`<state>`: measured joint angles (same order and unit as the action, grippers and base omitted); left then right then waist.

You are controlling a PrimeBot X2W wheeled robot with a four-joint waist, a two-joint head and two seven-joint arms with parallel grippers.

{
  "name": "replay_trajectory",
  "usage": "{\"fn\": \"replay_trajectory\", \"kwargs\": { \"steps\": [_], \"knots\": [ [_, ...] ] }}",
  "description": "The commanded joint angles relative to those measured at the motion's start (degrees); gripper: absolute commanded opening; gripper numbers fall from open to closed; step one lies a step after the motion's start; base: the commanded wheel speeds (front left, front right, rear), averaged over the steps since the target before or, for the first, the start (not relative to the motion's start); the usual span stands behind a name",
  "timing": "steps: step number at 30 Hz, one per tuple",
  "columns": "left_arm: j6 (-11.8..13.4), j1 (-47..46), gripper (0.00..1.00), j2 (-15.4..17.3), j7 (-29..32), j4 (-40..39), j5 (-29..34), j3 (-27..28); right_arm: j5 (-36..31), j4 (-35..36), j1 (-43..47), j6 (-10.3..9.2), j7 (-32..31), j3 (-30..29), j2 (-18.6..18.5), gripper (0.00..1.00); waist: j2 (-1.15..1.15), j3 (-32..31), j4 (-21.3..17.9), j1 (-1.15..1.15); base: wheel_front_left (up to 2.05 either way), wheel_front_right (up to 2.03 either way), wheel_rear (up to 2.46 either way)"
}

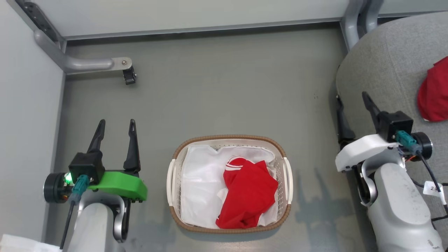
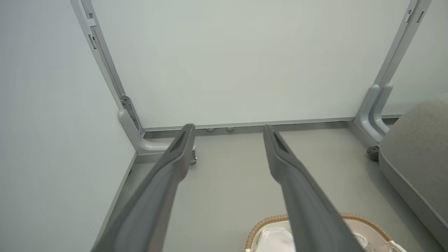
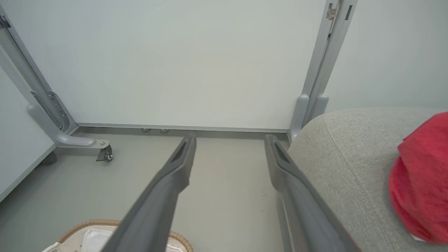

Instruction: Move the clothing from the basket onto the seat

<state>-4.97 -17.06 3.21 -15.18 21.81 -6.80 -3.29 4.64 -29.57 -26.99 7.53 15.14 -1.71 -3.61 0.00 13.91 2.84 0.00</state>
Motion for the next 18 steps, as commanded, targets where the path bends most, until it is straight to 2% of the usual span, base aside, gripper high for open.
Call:
{"fn": "replay_trajectory", "kwargs": {
  "steps": [1,18],
  "knots": [
    [-0.05,1.55,1.00,0.08,0.04,-0.72,0.63,0.67,0.71,0.53,1.44,-0.08,0.01,0.37,0.03,1.00,0.00,-1.43,0.64,0.00,0.00,0.00,0.00],
    [-0.57,14.97,1.00,-0.26,0.04,-4.47,2.21,4.22,4.48,6.03,13.75,-0.08,0.01,4.00,0.56,1.00,0.00,-9.29,-1.45,0.00,0.00,0.00,0.00]
  ]
}}
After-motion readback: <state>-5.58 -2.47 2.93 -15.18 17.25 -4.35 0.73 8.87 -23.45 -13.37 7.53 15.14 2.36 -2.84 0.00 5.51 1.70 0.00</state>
